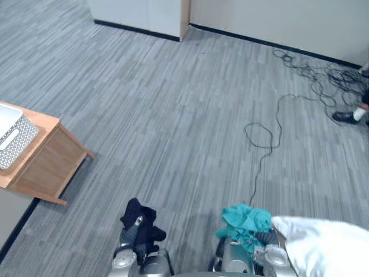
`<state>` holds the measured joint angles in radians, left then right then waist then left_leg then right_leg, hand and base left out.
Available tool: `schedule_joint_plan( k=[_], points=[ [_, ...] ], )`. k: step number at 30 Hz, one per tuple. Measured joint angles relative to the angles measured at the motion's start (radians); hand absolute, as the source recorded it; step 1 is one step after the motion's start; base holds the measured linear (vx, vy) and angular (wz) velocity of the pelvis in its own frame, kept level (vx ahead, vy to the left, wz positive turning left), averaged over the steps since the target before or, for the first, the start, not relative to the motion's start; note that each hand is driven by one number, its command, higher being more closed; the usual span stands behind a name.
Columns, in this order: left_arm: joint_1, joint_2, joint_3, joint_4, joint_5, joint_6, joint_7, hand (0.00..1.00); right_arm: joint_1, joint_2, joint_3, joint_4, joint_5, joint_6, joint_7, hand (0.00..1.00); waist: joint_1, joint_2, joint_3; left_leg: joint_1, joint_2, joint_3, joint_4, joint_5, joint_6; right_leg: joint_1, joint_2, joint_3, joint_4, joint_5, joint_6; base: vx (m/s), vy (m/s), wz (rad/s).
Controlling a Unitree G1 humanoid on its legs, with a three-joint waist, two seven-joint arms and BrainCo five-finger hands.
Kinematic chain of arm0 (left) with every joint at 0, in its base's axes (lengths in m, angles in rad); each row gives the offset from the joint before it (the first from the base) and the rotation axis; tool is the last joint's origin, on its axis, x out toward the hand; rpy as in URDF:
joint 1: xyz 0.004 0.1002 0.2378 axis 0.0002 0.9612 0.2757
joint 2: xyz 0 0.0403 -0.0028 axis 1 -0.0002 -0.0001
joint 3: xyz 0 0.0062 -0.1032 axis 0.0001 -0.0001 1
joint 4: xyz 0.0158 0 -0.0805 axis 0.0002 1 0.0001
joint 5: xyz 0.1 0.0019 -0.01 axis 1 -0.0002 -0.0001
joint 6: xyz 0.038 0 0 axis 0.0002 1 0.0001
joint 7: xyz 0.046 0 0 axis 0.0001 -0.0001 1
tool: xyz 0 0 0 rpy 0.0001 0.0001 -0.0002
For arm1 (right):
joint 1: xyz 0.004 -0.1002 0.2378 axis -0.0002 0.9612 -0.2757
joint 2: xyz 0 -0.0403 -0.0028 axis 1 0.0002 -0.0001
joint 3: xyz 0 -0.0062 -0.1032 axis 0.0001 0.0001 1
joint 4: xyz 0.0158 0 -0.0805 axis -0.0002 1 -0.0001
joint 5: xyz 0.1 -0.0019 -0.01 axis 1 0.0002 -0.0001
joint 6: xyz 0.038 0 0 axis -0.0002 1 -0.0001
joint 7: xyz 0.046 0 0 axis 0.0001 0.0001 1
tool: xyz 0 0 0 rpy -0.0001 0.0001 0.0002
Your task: Tidy the bed and pick cloth on bed and put in laundry
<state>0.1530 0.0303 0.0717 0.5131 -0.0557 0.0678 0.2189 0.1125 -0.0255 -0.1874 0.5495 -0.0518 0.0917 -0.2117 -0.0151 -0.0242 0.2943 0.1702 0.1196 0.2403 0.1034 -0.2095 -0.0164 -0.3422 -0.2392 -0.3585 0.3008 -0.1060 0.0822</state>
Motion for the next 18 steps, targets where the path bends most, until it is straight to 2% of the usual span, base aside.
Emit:
schedule_joint_plan(
  k=[1,2,3,4,5,6,7,8,9,10,11,12,13,14,15,16,18],
  points=[
    [-0.007,-0.001,0.0,0.012,0.001,-0.001,0.002,1.0,-0.006,0.002,0.001,-0.021,0.0,0.002,0.0,1.0,0.0,-0.002,-0.001,0.031,0.011,-0.008,-0.001,-0.017,-0.029,-0.043,0.01,0.09,-0.148,0.063,0.043,0.7,-0.373,0.68],
    [-0.012,-0.004,-0.001,0.023,0.004,-0.001,0.002,1.0,0.0,0.001,0.001,-0.051,-0.001,0.004,0.0,1.0,-0.003,-0.012,-0.002,0.079,0.024,-0.022,-0.003,-0.045,-0.073,-0.068,0.012,0.171,-0.191,0.089,0.064,0.59,-0.337,0.68],
    [-0.006,-0.004,0.0,0.03,0.009,-0.001,0.004,1.0,0.012,0.001,0.005,-0.068,-0.003,0.005,0.0,1.0,-0.003,-0.012,-0.002,0.115,0.034,-0.024,-0.008,-0.06,-0.097,-0.064,0.01,0.196,-0.208,0.089,0.065,0.93,-0.546,0.58],
    [0.015,-0.007,0.003,0.043,0.01,-0.001,0.005,1.0,0.03,-0.012,0.024,-0.086,-0.013,0.006,0.001,1.0,0.002,0.005,-0.001,0.198,0.064,-0.028,-0.018,-0.075,-0.126,-0.053,0.03,0.217,-0.158,0.215,0.052,0.8,-0.462,0.32],
    [0.025,-0.024,0.002,0.051,0.01,0.001,0.006,1.0,0.019,-0.03,0.04,-0.086,-0.023,0.008,0.002,1.0,0.001,0.045,-0.012,0.204,0.117,-0.026,0.025,-0.058,-0.15,-0.068,0.065,0.205,-0.067,0.254,0.029,0.95,-0.583,0.31],
    [0.029,-0.035,0.0,0.051,0.01,0.0,0.006,1.0,0.006,-0.034,0.045,-0.088,-0.035,0.008,0.004,1.0,-0.002,0.069,-0.013,0.163,0.169,-0.038,0.142,-0.025,-0.15,-0.067,0.086,0.18,-0.008,0.257,0.004,0.73,-0.569,0.23],
    [0.026,-0.058,0.001,0.049,0.009,-0.002,0.004,1.0,-0.01,-0.04,0.051,-0.093,-0.038,0.007,0.007,1.0,0.005,0.093,-0.013,0.054,0.241,-0.055,0.37,0.072,-0.085,-0.037,0.124,0.14,0.017,0.189,-0.048,0.7,-0.607,0.26],
    [0.027,-0.064,-0.003,0.048,0.009,-0.004,0.003,1.0,-0.016,-0.043,0.057,-0.095,-0.038,0.006,0.011,1.0,0.009,0.108,-0.012,-0.013,0.291,-0.058,0.498,0.163,-0.045,0.0,0.143,0.124,0.002,0.167,-0.063,0.68,-0.563,0.26],
    [0.027,-0.063,-0.004,0.046,0.006,-0.008,-0.001,1.0,-0.036,-0.044,0.078,-0.095,-0.038,0.006,0.016,1.0,0.023,0.122,0.004,-0.147,0.362,-0.082,0.789,0.173,-0.014,0.092,0.184,0.091,-0.042,0.134,-0.081,0.68,-0.461,0.27],
    [0.027,-0.063,0.003,0.043,-0.011,-0.012,-0.001,1.0,-0.042,-0.053,0.084,-0.095,-0.038,0.006,0.018,1.0,0.038,0.118,0.022,-0.219,0.377,-0.102,0.968,0.136,0.004,0.173,0.206,0.077,-0.075,0.118,-0.089,0.78,-0.471,0.3],
    [0.031,-0.064,0.02,0.027,-0.034,-0.023,0.001,1.0,-0.05,-0.069,0.09,-0.095,-0.038,0.005,0.018,1.0,0.073,0.098,0.034,-0.309,0.334,-0.081,1.086,0.087,0.024,0.275,0.21,0.068,-0.113,0.085,-0.112,0.61,-0.359,0.21],
    [0.031,-0.063,0.024,0.009,-0.042,-0.035,0.001,1.0,-0.057,-0.078,0.09,-0.095,-0.038,0.003,0.017,1.0,0.088,0.093,0.033,-0.349,0.308,-0.055,1.085,0.067,0.022,0.308,0.21,0.064,-0.132,0.069,-0.116,0.57,-0.29,0.21],
    [0.031,-0.063,0.033,-0.012,-0.052,-0.052,0.001,1.0,-0.085,-0.092,0.09,-0.089,-0.038,0.002,0.018,1.0,0.102,0.089,0.033,-0.407,0.25,-0.002,1.014,0.035,0.004,0.35,0.21,0.06,-0.164,0.043,-0.12,0.55,-0.223,0.09],
    [0.031,-0.064,0.039,-0.015,-0.053,-0.057,0.0,1.0,-0.102,-0.097,0.091,-0.086,-0.038,0.002,0.019,1.0,0.111,0.087,0.033,-0.431,0.217,0.025,0.946,0.023,-0.009,0.371,0.209,0.06,-0.176,0.034,-0.117,0.55,-0.185,0.08],
    [0.037,-0.064,0.058,-0.013,-0.053,-0.056,-0.001,1.0,-0.137,-0.111,0.108,-0.071,-0.038,-0.001,0.02,1.0,0.116,0.089,0.031,-0.471,0.16,0.09,0.777,0.007,-0.014,0.404,0.21,0.048,-0.207,0.021,-0.107,0.69,-0.134,0.17],
    [0.048,-0.067,0.077,-0.011,-0.054,-0.053,-0.001,1.0,-0.159,-0.12,0.116,-0.054,-0.039,-0.002,0.026,1.0,0.116,0.092,0.029,-0.484,0.13,0.196,0.608,0.006,-0.012,0.446,0.211,0.014,-0.238,0.013,-0.09,0.6,-0.081,0.37],
    [0.058,-0.073,0.098,-0.011,-0.056,-0.053,-0.002,1.0,-0.16,-0.126,0.116,-0.043,-0.043,-0.002,0.039,1.0,0.114,0.092,0.028,-0.481,0.093,0.383,0.407,0.012,-0.008,0.516,0.211,-0.045,-0.29,-0.006,-0.061,0.55,-0.067,0.81]
  ],
)
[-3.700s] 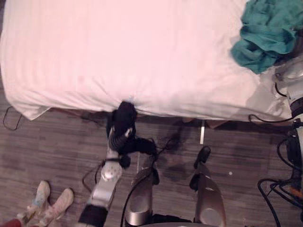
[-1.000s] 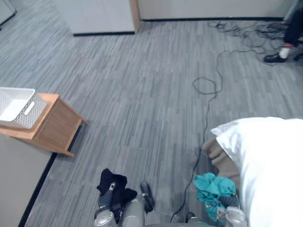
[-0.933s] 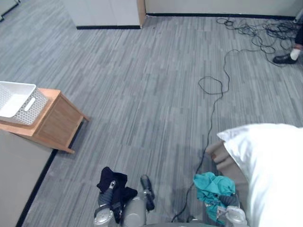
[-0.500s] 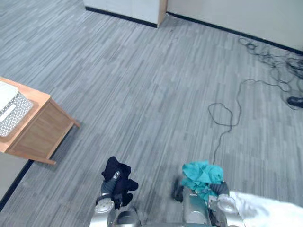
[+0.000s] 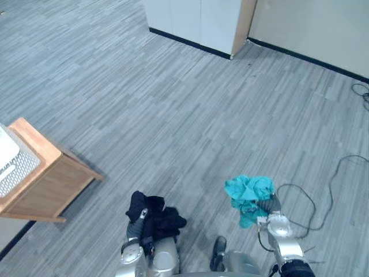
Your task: Tidy the bed and pick cloth on bed and put in laundry
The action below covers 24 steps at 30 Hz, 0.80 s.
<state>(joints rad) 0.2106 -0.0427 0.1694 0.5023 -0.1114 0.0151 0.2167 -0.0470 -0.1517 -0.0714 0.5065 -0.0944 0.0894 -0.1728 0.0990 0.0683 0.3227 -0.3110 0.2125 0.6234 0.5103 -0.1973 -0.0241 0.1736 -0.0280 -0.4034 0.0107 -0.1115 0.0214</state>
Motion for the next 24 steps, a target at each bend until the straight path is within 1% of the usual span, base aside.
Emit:
schedule_joint_plan(
  k=[1,2,3,4,5,6,7,8,9,10,11,12,13,14,15,16,17,18,19,20,21,22,23,24],
  points=[
    [0.008,-0.004,0.013,0.0,-0.001,0.002,0.0,1.0,0.0,-0.014,0.0,0.013,-0.014,0.0,0.001,1.0,0.0,0.002,-0.003,0.013,-0.028,0.172,-0.142,0.007,0.02,0.05,0.003,-0.048,-0.022,-0.021,0.034,0.65,-0.043,1.21],
    [0.018,-0.005,0.027,0.001,-0.001,0.009,0.0,1.0,0.001,-0.024,-0.003,0.03,-0.031,0.0,0.0,1.0,0.004,0.012,-0.018,0.015,-0.051,0.284,-0.207,0.02,0.079,0.091,0.02,-0.085,-0.031,-0.042,0.067,0.65,-0.019,1.09],
    [0.029,-0.006,0.035,0.001,0.0,0.012,0.001,1.0,0.006,-0.025,-0.003,0.035,-0.04,0.001,0.0,1.0,0.008,0.016,-0.034,0.017,-0.063,0.322,-0.233,0.024,0.117,0.111,0.033,-0.1,-0.032,-0.056,0.089,0.83,0.019,0.99],
    [0.045,-0.007,0.055,0.008,0.002,0.018,0.001,1.0,0.014,-0.01,-0.006,0.063,-0.054,0.001,0.0,1.0,0.024,0.009,-0.063,0.036,-0.093,0.313,-0.256,0.067,0.311,0.16,0.038,-0.122,-0.01,-0.088,0.134,0.72,0.027,1.1],
    [0.05,-0.011,0.071,0.019,0.004,0.028,0.006,1.0,0.015,0.006,-0.007,0.097,-0.073,0.005,0.002,1.0,0.026,-0.032,-0.087,0.047,-0.118,0.271,-0.218,0.006,0.321,0.131,-0.022,-0.154,0.153,-0.117,0.171,0.9,0.056,1.1],
    [0.055,-0.01,0.067,0.021,0.004,0.035,0.002,1.0,0.019,0.008,-0.006,0.106,-0.076,0.005,0.002,1.0,0.027,-0.035,-0.092,0.054,-0.123,0.236,-0.206,-0.014,0.316,0.094,-0.055,-0.15,0.292,-0.116,0.171,0.63,0.085,1.25],
    [0.061,-0.015,0.063,0.022,0.004,0.047,0.003,1.0,0.026,0.017,-0.005,0.103,-0.078,0.003,0.002,1.0,0.023,-0.046,-0.096,0.099,-0.141,0.185,-0.183,-0.04,0.301,0.004,-0.137,-0.132,0.621,-0.085,0.124,0.94,0.148,1.39],
    [0.061,-0.012,0.055,0.022,0.004,0.052,0.005,1.0,0.044,0.029,0.0,0.088,-0.078,0.001,0.003,1.0,0.017,-0.051,-0.098,0.154,-0.17,0.107,-0.178,-0.061,0.277,-0.074,-0.186,-0.074,0.895,-0.062,0.058,0.63,0.112,1.64],
    [0.06,-0.012,0.047,0.021,0.004,0.053,0.005,1.0,0.052,0.034,-0.001,0.084,-0.079,0.001,0.003,1.0,0.009,-0.049,-0.098,0.185,-0.187,0.052,-0.187,-0.062,0.275,-0.102,-0.192,-0.049,0.974,-0.064,0.056,0.91,0.066,2.23],
    [0.06,-0.011,0.026,0.021,0.005,0.05,0.008,1.0,0.078,0.044,-0.001,0.073,-0.079,-0.001,0.003,1.0,-0.026,-0.039,-0.097,0.268,-0.212,-0.064,-0.226,-0.056,0.266,-0.149,-0.199,-0.034,1.027,-0.078,0.032,0.69,-0.037,2.37],
    [0.057,-0.008,0.015,0.022,0.008,0.047,0.008,1.0,0.11,0.049,-0.001,0.045,-0.079,-0.005,0.003,1.0,-0.039,-0.035,-0.099,0.32,-0.22,-0.132,-0.251,-0.049,0.255,-0.196,-0.209,-0.03,1.007,-0.092,0.018,0.94,-0.101,2.69],
    [0.047,-0.008,0.006,0.027,0.01,0.045,0.011,1.0,0.139,0.051,-0.001,0.014,-0.078,-0.007,0.003,1.0,-0.051,-0.037,-0.1,0.356,-0.226,-0.196,-0.271,-0.043,0.24,-0.25,-0.223,-0.021,0.958,-0.107,0.025,0.49,-0.096,1.97],
    [0.041,-0.006,-0.005,0.032,0.011,0.044,0.014,1.0,0.149,0.052,-0.002,0.004,-0.077,-0.01,0.003,1.0,-0.058,-0.035,-0.099,0.373,-0.227,-0.234,-0.283,-0.043,0.226,-0.286,-0.225,-0.002,0.922,-0.115,0.027,0.57,-0.211,2.17],
    [0.017,0.008,-0.024,0.06,0.021,0.043,0.027,1.0,0.169,0.063,-0.015,-0.021,-0.075,-0.017,0.002,1.0,-0.071,-0.031,-0.097,0.415,-0.227,-0.329,-0.321,-0.043,0.188,-0.376,-0.225,0.066,0.755,-0.125,0.05,0.42,-0.214,1.96],
    [0.006,0.016,-0.04,0.076,0.035,0.043,0.031,1.0,0.172,0.069,-0.02,-0.022,-0.074,-0.019,0.002,1.0,-0.083,-0.032,-0.097,0.438,-0.225,-0.376,-0.342,-0.048,0.163,-0.412,-0.227,0.1,0.609,-0.109,0.068,0.61,-0.345,1.91],
    [0.001,0.024,-0.054,0.089,0.044,0.042,0.032,1.0,0.173,0.074,-0.027,-0.022,-0.073,-0.02,0.002,1.0,-0.085,-0.033,-0.097,0.458,-0.224,-0.397,-0.356,-0.054,0.144,-0.428,-0.227,0.12,0.499,-0.084,0.091,0.39,-0.269,1.27],
    [-0.003,0.03,-0.063,0.104,0.049,0.043,0.033,1.0,0.176,0.086,-0.041,-0.02,-0.073,-0.019,0.002,1.0,-0.083,-0.037,-0.096,0.493,-0.221,-0.424,-0.377,-0.062,0.118,-0.444,-0.23,0.149,0.329,-0.025,0.106,0.61,-0.454,1.23],
    [0.001,0.029,-0.063,0.119,0.061,0.043,0.042,1.0,0.186,0.099,-0.044,-0.021,-0.072,-0.019,0.002,1.0,-0.08,-0.045,-0.095,0.544,-0.209,-0.453,-0.384,-0.085,0.076,-0.462,-0.237,0.192,0.146,0.056,0.135,0.5,-0.414,1.08],
    [0.009,0.03,-0.064,0.119,0.07,0.043,0.046,1.0,0.191,0.107,-0.044,-0.021,-0.073,-0.019,0.003,1.0,-0.082,-0.047,-0.094,0.565,-0.204,-0.461,-0.392,-0.096,0.057,-0.479,-0.238,0.207,0.123,0.067,0.138,0.6,-0.531,1.15],
    [0.024,0.035,-0.066,0.118,0.087,0.043,0.046,1.0,0.205,0.117,-0.036,-0.021,-0.073,-0.015,0.004,1.0,-0.083,-0.065,-0.099,0.628,-0.184,-0.477,-0.406,-0.129,0.009,-0.494,-0.241,0.227,0.125,0.075,0.137,0.5,-0.499,1.03],
    [0.047,0.045,-0.068,0.11,0.087,0.042,0.046,1.0,0.228,0.127,-0.028,-0.024,-0.073,-0.014,0.01,1.0,-0.088,-0.066,-0.11,0.658,-0.161,-0.507,-0.401,-0.171,-0.016,-0.495,-0.233,0.228,0.159,0.059,0.117,0.53,-0.537,1.05],
    [0.053,0.047,-0.07,0.11,0.086,0.041,0.046,1.0,0.242,0.125,-0.028,-0.029,-0.073,-0.014,0.017,1.0,-0.089,-0.074,-0.124,0.675,-0.137,-0.526,-0.39,-0.199,-0.024,-0.499,-0.214,0.247,0.202,0.105,0.113,0.55,-0.57,0.83],
    [0.07,0.038,-0.066,0.116,0.086,0.04,0.046,1.0,0.256,0.105,-0.027,-0.026,-0.073,-0.013,0.026,1.0,-0.081,-0.022,-0.151,0.648,-0.06,-0.536,-0.277,-0.223,-0.047,-0.522,-0.156,0.221,0.305,0.137,0.12,0.45,-0.461,0.49],
    [0.069,0.035,-0.062,0.117,0.086,0.04,0.046,1.0,0.247,0.104,-0.027,-0.023,-0.073,-0.012,0.026,1.0,-0.078,-0.015,-0.149,0.604,-0.033,-0.527,-0.171,-0.219,-0.043,-0.518,-0.15,0.208,0.32,0.149,0.103,0.64,-0.712,0.44]
  ],
)
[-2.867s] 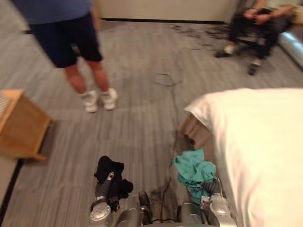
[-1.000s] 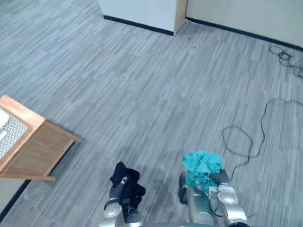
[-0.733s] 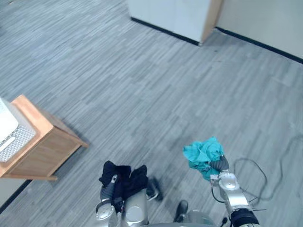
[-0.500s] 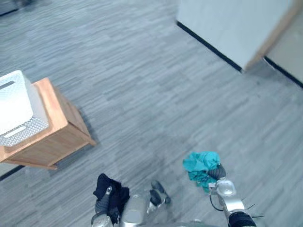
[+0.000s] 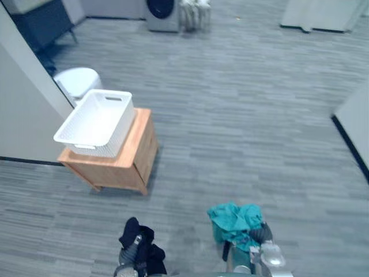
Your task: Tidy the bed and pick cloth on bed and put in laundry
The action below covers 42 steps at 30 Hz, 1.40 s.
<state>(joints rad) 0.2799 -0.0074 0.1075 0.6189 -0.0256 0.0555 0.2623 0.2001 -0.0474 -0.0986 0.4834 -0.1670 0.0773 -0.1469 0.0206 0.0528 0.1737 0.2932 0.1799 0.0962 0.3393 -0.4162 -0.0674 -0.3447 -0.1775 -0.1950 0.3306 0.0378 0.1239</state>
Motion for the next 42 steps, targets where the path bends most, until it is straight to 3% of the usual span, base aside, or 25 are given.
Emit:
schedule_joint_plan(
  k=[2,4,6,9,12,15,16,17,19,20,21,23,25,28,29,31,32,33,34,35,36,37,38,40,42],
  points=[
    [-0.001,-0.026,-0.005,-0.006,-0.009,0.0,-0.003,1.0,-0.018,-0.029,0.001,-0.002,0.0,0.001,0.002,1.0,0.001,0.058,0.026,-0.265,0.202,0.038,0.565,0.204,0.077,0.109,0.096,-0.075,-0.047,-0.006,-0.084,0.59,-0.61,0.23],
    [-0.007,-0.025,-0.006,-0.023,-0.015,-0.001,-0.003,1.0,-0.036,-0.038,-0.002,-0.016,0.001,0.004,-0.003,1.0,0.013,0.065,0.054,-0.362,0.276,0.086,0.805,0.188,0.092,0.217,0.136,-0.09,-0.088,-0.04,-0.12,0.46,-0.373,0.08],
    [-0.018,-0.026,-0.002,-0.06,-0.015,-0.012,-0.001,1.0,-0.039,-0.057,-0.004,-0.041,0.001,0.007,-0.007,1.0,0.02,0.042,0.073,-0.44,0.266,0.174,0.869,0.169,0.12,0.317,0.136,-0.093,-0.142,-0.072,-0.132,0.54,-0.43,0.15],
    [-0.023,-0.026,0.0,-0.103,-0.021,-0.031,-0.024,1.0,-0.081,-0.07,-0.018,-0.04,0.001,0.01,-0.006,1.0,0.024,0.026,0.079,-0.555,0.194,0.338,0.644,0.159,0.098,0.407,0.137,-0.119,-0.224,-0.103,-0.13,0.4,-0.198,0.15],
    [-0.023,-0.028,-0.001,-0.115,-0.018,-0.028,-0.045,1.0,-0.093,-0.079,-0.038,-0.04,-0.001,0.012,-0.005,1.0,0.022,0.019,0.079,-0.539,0.073,0.64,0.099,0.193,0.05,0.506,0.137,-0.217,-0.303,-0.114,-0.1,0.48,-0.078,0.58],
    [-0.015,-0.029,0.005,-0.129,0.002,-0.012,-0.045,1.0,-0.102,-0.087,-0.048,-0.04,-0.004,0.012,-0.005,1.0,0.042,0.013,0.074,-0.525,0.02,0.824,-0.129,0.218,0.055,0.591,0.153,-0.276,-0.336,-0.145,-0.058,0.53,0.012,0.58],
    [-0.008,-0.029,0.005,-0.139,0.003,-0.006,-0.045,1.0,-0.1,-0.087,-0.048,-0.04,-0.004,0.012,-0.006,1.0,0.05,0.013,0.072,-0.52,0.016,0.824,-0.138,0.229,0.072,0.606,0.156,-0.281,-0.336,-0.153,-0.045,0.57,0.082,0.34],
    [0.006,-0.031,0.018,-0.147,0.012,0.001,-0.044,1.0,-0.096,-0.076,-0.047,-0.039,-0.005,0.012,-0.005,1.0,0.055,-0.001,0.06,-0.503,0.005,0.812,-0.126,0.283,0.162,0.635,0.139,-0.299,-0.324,-0.172,-0.016,0.58,0.136,0.44],
    [0.015,-0.033,0.031,-0.148,0.021,0.009,-0.044,1.0,-0.093,-0.049,-0.02,-0.037,-0.021,0.012,-0.003,1.0,0.052,-0.044,0.039,-0.464,-0.039,0.804,-0.123,0.288,0.237,0.566,0.038,-0.317,-0.036,-0.221,0.051,0.66,0.259,0.57],
    [0.014,-0.037,0.042,-0.149,0.021,0.01,-0.044,1.0,-0.092,-0.044,-0.011,-0.037,-0.029,0.012,-0.002,1.0,0.051,-0.057,0.039,-0.449,-0.06,0.782,-0.129,0.285,0.243,0.504,-0.013,-0.309,0.145,-0.217,0.03,0.66,0.327,0.82],
    [0.004,-0.037,0.051,-0.153,0.02,0.017,-0.042,1.0,-0.101,-0.014,0.002,-0.038,-0.04,0.01,0.003,1.0,0.038,-0.081,0.037,-0.404,-0.114,0.72,-0.146,0.271,0.247,0.368,-0.102,-0.244,0.509,-0.192,-0.022,0.41,0.194,0.92],
    [-0.013,-0.02,0.019,-0.157,0.021,0.014,-0.039,1.0,-0.086,0.009,0.029,-0.038,-0.041,0.01,0.018,1.0,0.008,-0.071,0.044,-0.321,-0.157,0.605,-0.173,0.271,0.246,0.289,-0.135,-0.204,0.676,-0.218,-0.016,0.58,0.171,1.76],
    [-0.024,-0.007,0.001,-0.16,0.022,0.006,-0.038,1.0,-0.076,0.014,0.065,-0.039,-0.04,0.005,0.021,1.0,-0.007,-0.055,0.052,-0.264,-0.172,0.523,-0.192,0.268,0.241,0.243,-0.133,-0.188,0.613,-0.258,-0.023,0.5,0.051,1.67],
    [-0.068,0.014,-0.046,-0.155,0.043,-0.004,-0.038,1.0,-0.067,0.03,0.077,-0.071,-0.038,-0.019,0.024,1.0,-0.012,-0.052,0.053,-0.22,-0.198,0.358,-0.23,0.257,0.221,0.141,-0.047,-0.004,0.179,-0.27,-0.005,0.41,-0.118,1.56],
    [-0.085,0.017,-0.068,-0.137,0.054,-0.011,-0.038,1.0,-0.061,0.029,0.075,-0.073,-0.037,-0.026,0.024,1.0,-0.014,-0.06,0.051,-0.201,-0.212,0.285,-0.248,0.253,0.211,0.118,-0.016,0.133,-0.028,-0.214,0.028,0.38,-0.189,1.74],
    [-0.089,0.022,-0.077,-0.106,0.079,-0.015,-0.039,1.0,-0.055,0.029,0.076,-0.073,-0.037,-0.026,0.025,1.0,-0.014,-0.07,0.06,-0.163,-0.225,0.209,-0.252,0.241,0.184,0.114,-0.007,0.242,-0.147,-0.129,0.072,0.4,-0.267,1.71],
    [-0.074,0.026,-0.089,-0.096,0.082,-0.016,-0.039,1.0,-0.028,0.038,0.078,-0.073,-0.036,-0.025,0.034,1.0,-0.011,-0.079,0.059,-0.126,-0.227,0.152,-0.233,0.213,0.145,0.132,-0.011,0.254,-0.173,-0.063,0.046,0.44,-0.345,1.71],
    [-0.061,0.033,-0.096,-0.096,0.082,-0.017,-0.039,1.0,-0.015,0.043,0.079,-0.077,-0.036,-0.025,0.037,1.0,-0.011,-0.082,0.057,-0.126,-0.226,0.134,-0.211,0.195,0.127,0.139,-0.016,0.253,-0.164,-0.051,0.042,0.37,-0.33,1.85],
    [-0.051,0.057,-0.104,-0.099,0.089,-0.024,-0.041,1.0,0.017,0.046,0.095,-0.101,-0.035,-0.026,0.043,1.0,-0.019,-0.118,0.045,-0.15,-0.219,0.105,-0.118,0.126,0.107,0.158,-0.018,0.237,-0.131,-0.023,0.02,0.33,-0.431,1.68],
    [-0.049,0.067,-0.096,-0.075,0.099,-0.021,-0.04,1.0,0.03,0.036,0.111,-0.134,-0.032,-0.027,0.049,1.0,-0.01,-0.103,0.052,-0.179,-0.172,0.079,0.006,0.036,0.074,0.186,-0.006,0.203,-0.102,0.008,0.025,0.3,-0.415,1.49],
    [-0.041,0.055,-0.096,-0.068,0.099,-0.016,-0.041,1.0,0.029,0.028,0.11,-0.145,-0.031,-0.027,0.051,1.0,-0.009,-0.068,0.049,-0.193,-0.125,0.085,0.042,0.013,0.054,0.201,0.017,0.164,-0.109,-0.003,0.006,0.32,-0.448,1.07],
    [-0.022,0.031,-0.097,-0.068,0.101,-0.017,-0.042,1.0,0.038,0.013,0.107,-0.187,-0.031,-0.031,0.054,1.0,-0.011,-0.024,0.044,-0.228,-0.034,0.134,0.106,0.007,0.04,0.234,0.049,0.098,-0.15,-0.006,-0.011,0.24,-0.278,1.06],
    [-0.023,0.012,-0.101,-0.068,0.107,-0.019,-0.045,1.0,0.043,0.0,0.096,-0.214,-0.031,-0.031,0.053,1.0,-0.034,0.001,0.045,-0.262,0.01,0.204,0.164,0.055,0.025,0.264,0.051,0.046,-0.172,-0.016,-0.024,0.24,-0.271,1.1],
    [-0.019,-0.008,-0.096,-0.069,0.108,-0.02,-0.046,1.0,0.042,0.001,0.089,-0.251,-0.034,-0.031,0.055,1.0,-0.032,-0.008,0.053,-0.297,0.039,0.268,0.263,0.124,0.021,0.313,0.045,0.02,-0.2,-0.017,-0.038,0.21,-0.209,0.62],
    [-0.016,-0.007,-0.094,-0.08,0.117,-0.023,-0.051,1.0,0.035,0.002,0.095,-0.289,-0.042,-0.033,0.055,1.0,-0.022,-0.026,0.062,-0.302,0.035,0.304,0.202,0.115,0.026,0.347,0.034,0.021,-0.218,-0.018,-0.044,0.18,-0.111,0.01]
  ],
)
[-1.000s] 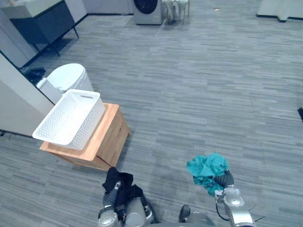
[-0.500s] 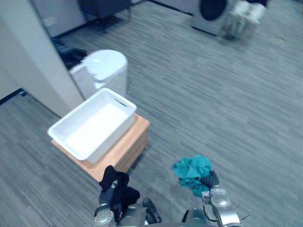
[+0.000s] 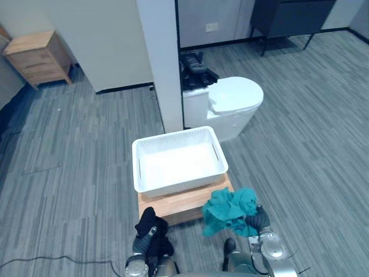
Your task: Tidy the bed and pick cloth on bed and put in laundry
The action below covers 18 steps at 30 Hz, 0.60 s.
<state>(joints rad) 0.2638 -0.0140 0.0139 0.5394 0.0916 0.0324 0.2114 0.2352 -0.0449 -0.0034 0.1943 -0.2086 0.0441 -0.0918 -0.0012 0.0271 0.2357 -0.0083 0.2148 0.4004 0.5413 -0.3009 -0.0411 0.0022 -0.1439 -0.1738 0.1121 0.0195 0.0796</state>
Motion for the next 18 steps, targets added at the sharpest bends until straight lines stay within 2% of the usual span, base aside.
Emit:
schedule_joint_plan(
  k=[1,2,3,6,8,14,18],
  points=[
    [-0.004,0.0,-0.001,-0.004,0.003,-0.001,-0.003,1.0,-0.014,-0.005,0.003,-0.014,-0.004,0.0,0.001,1.0,0.0,0.005,0.0,0.004,-0.021,-0.003,-0.1,0.011,-0.005,0.002,0.001,0.011,-0.006,0.0,0.0,0.13,-0.007,-0.34],
    [-0.01,0.002,-0.001,-0.007,0.005,-0.001,-0.009,1.0,-0.037,-0.009,0.006,-0.016,-0.01,-0.005,0.004,1.0,0.001,0.011,0.004,0.006,-0.045,-0.02,-0.195,0.058,0.009,0.002,0.007,0.025,-0.01,0.002,0.003,0.14,0.023,-0.56],
    [-0.01,0.008,-0.002,-0.011,0.012,-0.002,-0.012,1.0,-0.052,-0.014,0.01,-0.024,-0.015,-0.005,0.007,1.0,0.009,0.004,-0.002,0.039,-0.069,-0.017,-0.247,0.077,0.006,0.009,0.005,0.045,-0.028,0.01,0.015,0.1,0.031,-0.41],
    [-0.014,0.013,-0.008,-0.015,0.02,-0.002,-0.015,1.0,-0.053,-0.025,0.013,-0.036,-0.031,-0.018,0.008,1.0,0.01,-0.024,-0.007,0.06,-0.101,-0.001,-0.295,0.094,0.019,0.015,-0.012,0.048,-0.072,0.027,0.022,0.09,0.056,-0.13],
    [-0.013,0.022,-0.013,-0.015,0.03,-0.002,-0.018,1.0,-0.073,-0.051,0.014,-0.075,-0.049,-0.017,0.009,1.0,0.013,-0.03,-0.008,0.095,-0.129,0.008,-0.355,0.118,0.024,0.035,-0.026,0.051,-0.103,0.039,0.025,0.07,0.075,-0.04],
    [-0.028,0.08,-0.055,-0.007,0.038,-0.004,-0.019,1.0,-0.279,-0.188,0.115,-0.135,-0.077,-0.036,0.01,1.0,0.012,-0.041,-0.016,0.126,-0.146,0.001,-0.452,0.166,0.014,0.043,-0.025,0.039,-0.118,0.047,0.018,-0.01,0.001,0.03],
    [-0.031,0.08,-0.087,0.006,0.038,-0.014,-0.027,1.0,-0.476,-0.272,0.192,-0.129,-0.077,-0.038,0.021,1.0,0.017,-0.059,-0.02,0.096,-0.146,-0.02,-0.477,0.188,0.013,0.017,-0.027,0.033,-0.118,0.056,0.013,-0.09,-0.021,0.11]
  ],
)
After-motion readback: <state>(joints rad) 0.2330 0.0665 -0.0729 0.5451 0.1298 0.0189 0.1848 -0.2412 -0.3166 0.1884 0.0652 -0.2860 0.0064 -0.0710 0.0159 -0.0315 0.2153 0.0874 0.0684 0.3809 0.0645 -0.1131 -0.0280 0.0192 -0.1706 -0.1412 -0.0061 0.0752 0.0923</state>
